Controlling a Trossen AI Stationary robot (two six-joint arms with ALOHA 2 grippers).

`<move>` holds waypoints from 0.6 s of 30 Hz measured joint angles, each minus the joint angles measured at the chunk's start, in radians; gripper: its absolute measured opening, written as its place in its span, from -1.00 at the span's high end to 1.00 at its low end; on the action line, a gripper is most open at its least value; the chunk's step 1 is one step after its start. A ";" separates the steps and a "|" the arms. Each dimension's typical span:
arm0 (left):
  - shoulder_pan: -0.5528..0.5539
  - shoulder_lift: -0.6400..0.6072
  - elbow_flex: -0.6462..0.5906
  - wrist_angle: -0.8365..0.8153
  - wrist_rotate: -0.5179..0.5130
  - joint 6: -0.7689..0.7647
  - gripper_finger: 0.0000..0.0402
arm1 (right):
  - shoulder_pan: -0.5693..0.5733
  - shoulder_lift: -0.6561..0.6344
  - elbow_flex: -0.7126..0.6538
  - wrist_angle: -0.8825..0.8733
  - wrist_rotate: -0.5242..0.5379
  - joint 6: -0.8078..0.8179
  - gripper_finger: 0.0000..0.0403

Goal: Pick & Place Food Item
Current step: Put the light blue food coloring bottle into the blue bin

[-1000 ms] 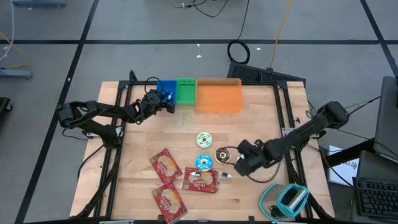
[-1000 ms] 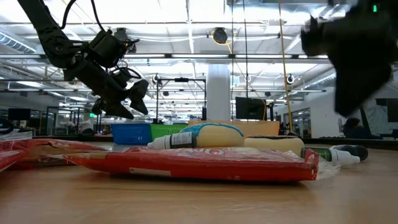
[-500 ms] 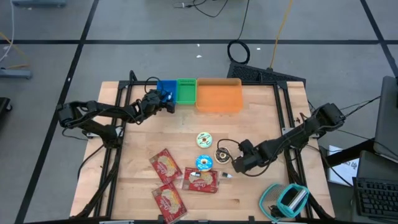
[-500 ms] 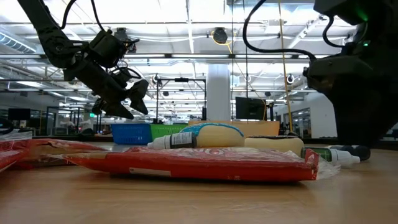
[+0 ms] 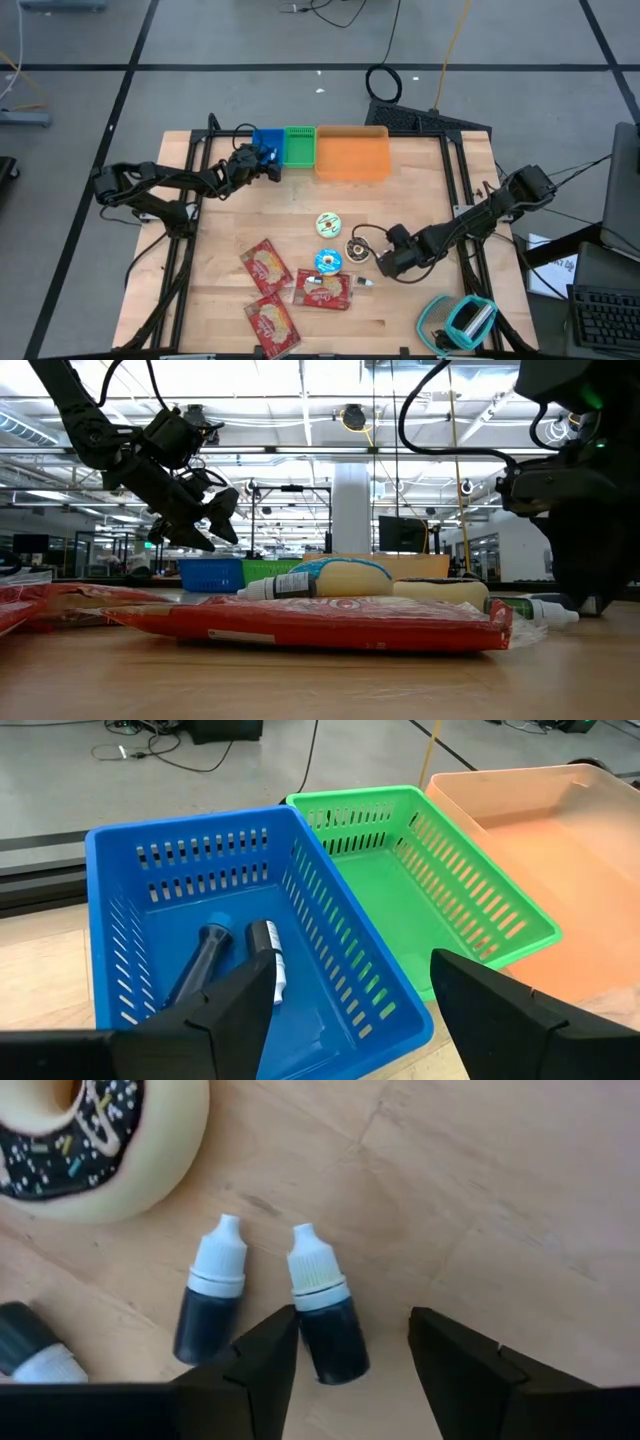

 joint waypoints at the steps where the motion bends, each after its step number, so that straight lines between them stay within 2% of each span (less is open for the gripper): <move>1: 0.000 0.000 0.000 0.000 0.000 0.000 -0.34 | 0.000 0.001 0.000 0.005 0.000 -0.017 0.15; 9: 0.000 0.000 0.000 0.000 0.000 0.000 -0.34 | 0.000 0.002 -0.003 0.021 0.002 -0.144 0.42; 18: 0.000 0.000 0.000 0.000 0.000 0.000 -0.34 | -0.031 -0.013 -0.005 0.010 0.075 -0.296 0.61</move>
